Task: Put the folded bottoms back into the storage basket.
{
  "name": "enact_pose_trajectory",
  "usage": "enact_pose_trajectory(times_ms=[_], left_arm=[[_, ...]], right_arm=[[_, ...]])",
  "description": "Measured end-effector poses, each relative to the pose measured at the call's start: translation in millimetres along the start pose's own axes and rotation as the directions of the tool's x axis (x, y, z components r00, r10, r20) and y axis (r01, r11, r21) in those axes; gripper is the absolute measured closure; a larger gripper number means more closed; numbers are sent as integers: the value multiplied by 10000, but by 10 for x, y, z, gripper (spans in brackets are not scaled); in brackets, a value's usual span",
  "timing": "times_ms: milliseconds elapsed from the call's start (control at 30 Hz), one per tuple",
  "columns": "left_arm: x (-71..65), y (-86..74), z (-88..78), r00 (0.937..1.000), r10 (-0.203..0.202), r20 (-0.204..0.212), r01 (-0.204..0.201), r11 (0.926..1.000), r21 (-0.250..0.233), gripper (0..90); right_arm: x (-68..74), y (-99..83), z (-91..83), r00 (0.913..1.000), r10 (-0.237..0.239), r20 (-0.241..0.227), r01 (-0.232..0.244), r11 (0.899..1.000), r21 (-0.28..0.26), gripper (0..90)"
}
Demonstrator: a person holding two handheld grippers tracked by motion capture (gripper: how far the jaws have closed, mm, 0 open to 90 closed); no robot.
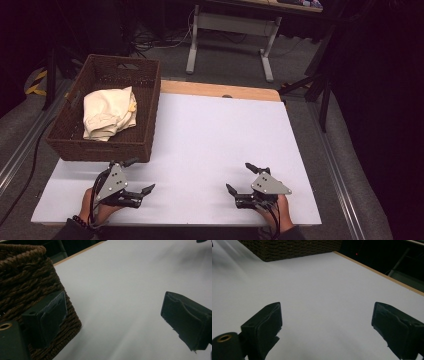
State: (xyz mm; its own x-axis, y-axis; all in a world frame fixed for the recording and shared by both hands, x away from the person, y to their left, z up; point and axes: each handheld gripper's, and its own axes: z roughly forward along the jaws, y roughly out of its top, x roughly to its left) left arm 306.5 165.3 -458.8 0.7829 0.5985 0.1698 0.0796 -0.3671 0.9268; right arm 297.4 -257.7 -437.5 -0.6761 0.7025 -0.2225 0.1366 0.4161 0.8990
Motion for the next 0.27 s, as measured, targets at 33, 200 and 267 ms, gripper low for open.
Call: enact_pose_trajectory(times_ms=[33, 200, 267], left_arm=[[4, 0, -3, 10000, -5, -17, 5, 10000, 16, 74], [6, 2, -8, 10000, 1, -47, -1, 10000, 82, 74], [5, -1, -3, 10000, -50, -31, 50, 9999, 89, 74]], right_arm=[[1, 2, 3, 10000, -25, -15, 25, 10000, -13, 106], [0, -5, 22, 10000, -36, -58, 36, 10000, 33, 105], [-4, -7, 24, 10000, 2, -59, -1, 10000, 32, 105]])
